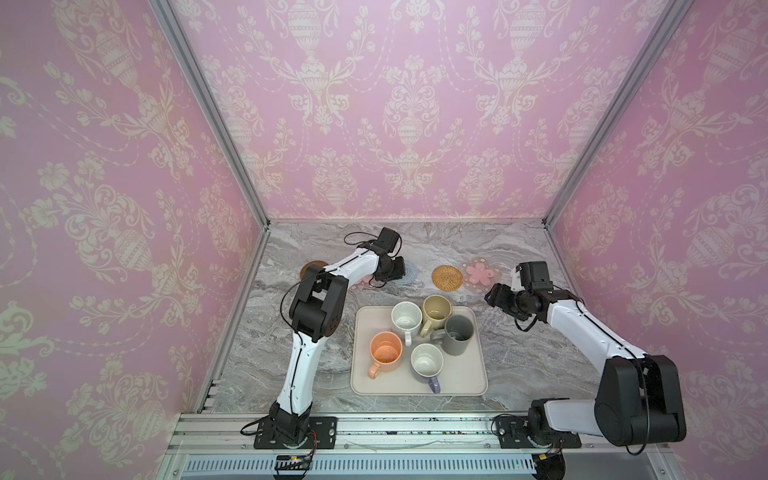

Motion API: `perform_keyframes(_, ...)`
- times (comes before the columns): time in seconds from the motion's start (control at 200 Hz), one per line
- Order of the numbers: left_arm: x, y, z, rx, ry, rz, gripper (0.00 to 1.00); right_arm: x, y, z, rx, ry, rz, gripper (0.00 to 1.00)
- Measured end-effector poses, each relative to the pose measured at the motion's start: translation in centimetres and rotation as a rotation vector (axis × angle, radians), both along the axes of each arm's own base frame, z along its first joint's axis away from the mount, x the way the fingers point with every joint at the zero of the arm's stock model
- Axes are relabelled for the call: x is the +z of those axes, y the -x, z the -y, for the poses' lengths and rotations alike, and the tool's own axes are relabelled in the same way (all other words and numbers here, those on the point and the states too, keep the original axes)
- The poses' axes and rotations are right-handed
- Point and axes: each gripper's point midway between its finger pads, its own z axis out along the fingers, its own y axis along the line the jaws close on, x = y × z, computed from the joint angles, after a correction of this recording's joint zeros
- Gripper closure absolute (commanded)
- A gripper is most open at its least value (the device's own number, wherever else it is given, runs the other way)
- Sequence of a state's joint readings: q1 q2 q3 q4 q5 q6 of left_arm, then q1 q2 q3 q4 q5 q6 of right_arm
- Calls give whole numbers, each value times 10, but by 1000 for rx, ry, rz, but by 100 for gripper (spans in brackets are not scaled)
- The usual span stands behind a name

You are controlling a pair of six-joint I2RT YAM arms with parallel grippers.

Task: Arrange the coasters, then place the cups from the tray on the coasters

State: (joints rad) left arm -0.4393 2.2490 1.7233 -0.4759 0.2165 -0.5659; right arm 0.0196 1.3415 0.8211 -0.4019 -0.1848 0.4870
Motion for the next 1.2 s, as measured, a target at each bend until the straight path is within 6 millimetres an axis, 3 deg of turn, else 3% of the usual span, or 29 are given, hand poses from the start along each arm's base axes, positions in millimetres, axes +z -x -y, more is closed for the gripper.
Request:
perform_keyframes(0.956,4,7,-2,-6,16,-18,72,-4,4,-1,-9,-12,-10,26)
perform_keyframes(1.201,26,0,4,-14,44,11,71,-4,4,-1,-8,-12,-10,26)
